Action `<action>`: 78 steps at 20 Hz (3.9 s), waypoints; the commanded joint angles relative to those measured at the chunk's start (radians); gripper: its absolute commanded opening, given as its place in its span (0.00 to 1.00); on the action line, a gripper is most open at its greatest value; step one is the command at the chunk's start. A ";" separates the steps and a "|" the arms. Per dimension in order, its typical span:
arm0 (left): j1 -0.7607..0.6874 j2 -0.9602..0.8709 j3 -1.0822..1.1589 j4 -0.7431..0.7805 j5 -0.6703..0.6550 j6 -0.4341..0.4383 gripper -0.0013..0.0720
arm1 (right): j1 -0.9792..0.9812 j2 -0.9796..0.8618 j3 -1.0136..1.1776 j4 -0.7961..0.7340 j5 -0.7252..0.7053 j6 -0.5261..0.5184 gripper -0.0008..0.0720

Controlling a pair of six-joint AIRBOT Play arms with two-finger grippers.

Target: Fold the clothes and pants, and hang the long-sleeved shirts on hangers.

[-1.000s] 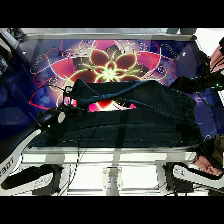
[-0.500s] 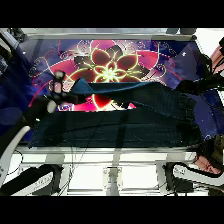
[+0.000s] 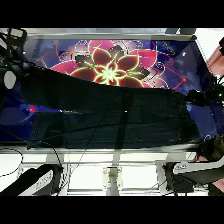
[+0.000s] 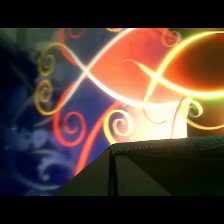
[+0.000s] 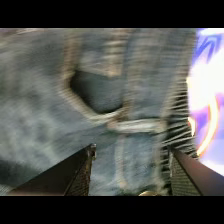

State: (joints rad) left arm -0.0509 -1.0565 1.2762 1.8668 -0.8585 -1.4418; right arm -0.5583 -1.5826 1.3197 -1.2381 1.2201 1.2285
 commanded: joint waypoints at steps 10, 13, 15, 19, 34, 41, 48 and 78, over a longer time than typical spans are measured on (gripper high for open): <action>0.046 -0.129 0.031 0.018 -0.104 0.005 0.05 | 0.035 -0.230 0.086 0.300 -0.226 -0.048 0.44; 0.071 -0.129 0.040 0.058 -0.256 -0.068 0.05 | 0.092 -0.253 0.166 0.309 -0.217 -0.052 0.04; 0.077 -0.129 0.064 0.142 -0.416 -0.097 0.05 | 0.117 -0.252 0.246 0.311 -0.203 -0.052 0.04; 0.089 -0.133 0.124 0.209 -0.548 -0.170 0.05 | 0.122 -0.252 0.406 0.281 -0.158 0.010 0.03; 0.198 -0.291 0.137 0.038 -0.304 -0.102 0.05 | 0.129 -0.256 0.425 0.316 -0.317 0.069 0.03; 0.198 -0.508 0.160 0.000 -0.111 -0.152 0.05 | 0.241 -0.327 0.422 0.301 -0.588 0.190 0.03; 0.195 -0.597 0.228 -0.013 0.108 -0.227 0.17 | 0.257 -0.356 0.423 0.277 -0.742 0.309 0.03; 0.642 0.171 -0.545 -0.504 -0.741 0.295 0.66 | 0.084 -0.067 0.347 0.093 0.390 0.034 0.46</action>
State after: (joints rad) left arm 0.5247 -0.9810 0.8814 1.4857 -1.5742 -1.1954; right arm -0.4744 -1.6913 1.7222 -1.1442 1.5768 1.2682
